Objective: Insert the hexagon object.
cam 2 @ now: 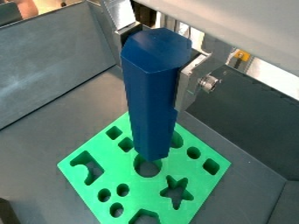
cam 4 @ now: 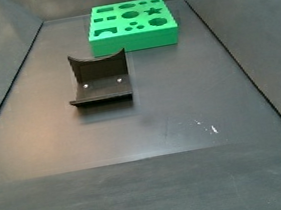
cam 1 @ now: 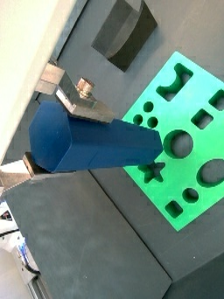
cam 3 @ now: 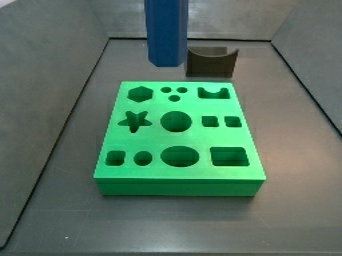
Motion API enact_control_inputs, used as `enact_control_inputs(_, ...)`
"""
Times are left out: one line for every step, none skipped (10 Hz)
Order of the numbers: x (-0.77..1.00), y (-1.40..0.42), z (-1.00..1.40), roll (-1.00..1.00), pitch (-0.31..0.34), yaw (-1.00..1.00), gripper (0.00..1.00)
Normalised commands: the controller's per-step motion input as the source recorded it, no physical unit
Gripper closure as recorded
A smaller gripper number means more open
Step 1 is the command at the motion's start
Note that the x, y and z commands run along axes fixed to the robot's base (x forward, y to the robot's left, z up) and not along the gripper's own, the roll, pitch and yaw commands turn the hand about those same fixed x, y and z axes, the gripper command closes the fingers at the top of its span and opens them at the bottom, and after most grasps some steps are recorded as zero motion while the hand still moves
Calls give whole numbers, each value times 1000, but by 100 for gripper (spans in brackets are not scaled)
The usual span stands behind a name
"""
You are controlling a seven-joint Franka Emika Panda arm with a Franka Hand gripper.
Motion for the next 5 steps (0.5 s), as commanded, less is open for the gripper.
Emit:
enact_control_inputs(0,49,-174,101,23,-577,100)
enact_control_inputs(-20,40,-297,87,36,-889,100)
enact_control_inputs(-180,203,-400,0,21,-780,100)
enact_control_inputs(-277,483,-406,0,0,-494,100)
enact_control_inputs(-349,763,-460,0,-6,-171,100)
